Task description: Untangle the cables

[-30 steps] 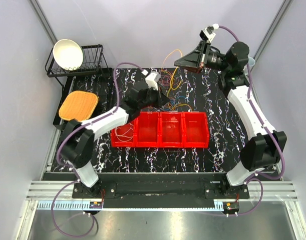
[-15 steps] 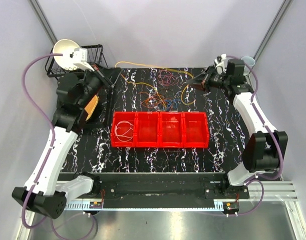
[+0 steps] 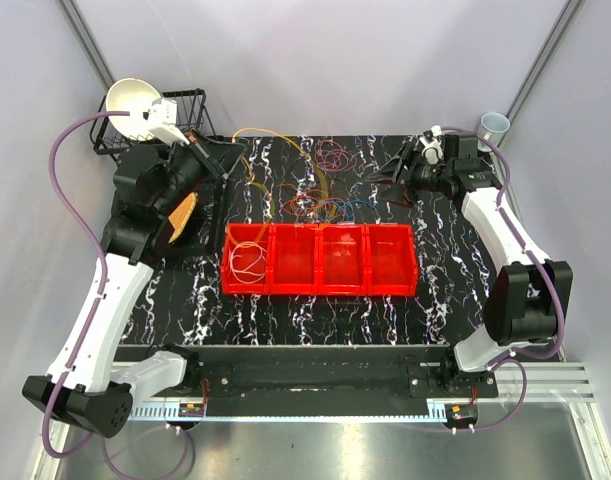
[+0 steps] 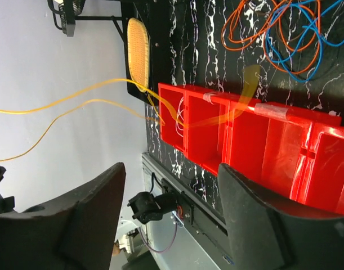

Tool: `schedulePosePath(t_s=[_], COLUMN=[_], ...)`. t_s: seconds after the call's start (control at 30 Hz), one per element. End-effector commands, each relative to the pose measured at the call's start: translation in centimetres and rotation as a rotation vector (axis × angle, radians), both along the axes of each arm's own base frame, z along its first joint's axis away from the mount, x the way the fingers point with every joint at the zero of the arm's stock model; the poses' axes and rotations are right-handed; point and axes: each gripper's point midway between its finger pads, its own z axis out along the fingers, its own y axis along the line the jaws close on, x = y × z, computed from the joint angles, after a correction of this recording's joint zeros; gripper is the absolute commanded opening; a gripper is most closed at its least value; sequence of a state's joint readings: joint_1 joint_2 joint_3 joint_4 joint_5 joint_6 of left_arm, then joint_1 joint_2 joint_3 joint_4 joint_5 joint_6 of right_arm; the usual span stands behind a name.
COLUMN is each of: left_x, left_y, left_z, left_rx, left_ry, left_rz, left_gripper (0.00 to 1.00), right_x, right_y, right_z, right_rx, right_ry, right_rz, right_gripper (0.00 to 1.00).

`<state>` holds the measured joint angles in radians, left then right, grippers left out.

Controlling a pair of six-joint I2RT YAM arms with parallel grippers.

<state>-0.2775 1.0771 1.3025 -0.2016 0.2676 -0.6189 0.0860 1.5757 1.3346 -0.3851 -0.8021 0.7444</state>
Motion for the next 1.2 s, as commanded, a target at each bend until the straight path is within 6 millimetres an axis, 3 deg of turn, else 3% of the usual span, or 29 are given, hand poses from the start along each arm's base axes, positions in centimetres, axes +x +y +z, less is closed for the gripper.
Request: schedulePosePath(t_s=[0.0,0.4,0.6,0.8,1.17], left_x=[-2.0,-6.2,-6.9,-7.7,-7.1], left_y=[0.0,0.2,-0.7,-2.2,-3.9], left_z=[3.4,4.6,2.5,1.6,-0.1], left_rx=[-0.031,-0.085,-0.114,-0.105,-0.089], left_ry=[-0.067,-0.070,-0.023,-0.014,0.026], left_rz=[-0.035,-0.086,-0.123,-0.165,-0.178], left_gripper=[0.00,0.00,0.00,0.00,0.00], right_x=[-0.7,-1.7,-2.4,-3.1,-3.9], right_y=[-0.1,-0.1,-0.3,-0.3,-0.4], right_z=[2.3,3.1,3.4,3.3,3.3], right_rx=[-0.024,-0.016,-0.014,-0.011,-0.012], right_ry=[-0.071,-0.075,-0.082,-0.078,-0.084], right_rz=[0.013,0.005,-0.001,0.000,0.005], right_gripper=[0.74,0.74,0.74,0.74,0.74])
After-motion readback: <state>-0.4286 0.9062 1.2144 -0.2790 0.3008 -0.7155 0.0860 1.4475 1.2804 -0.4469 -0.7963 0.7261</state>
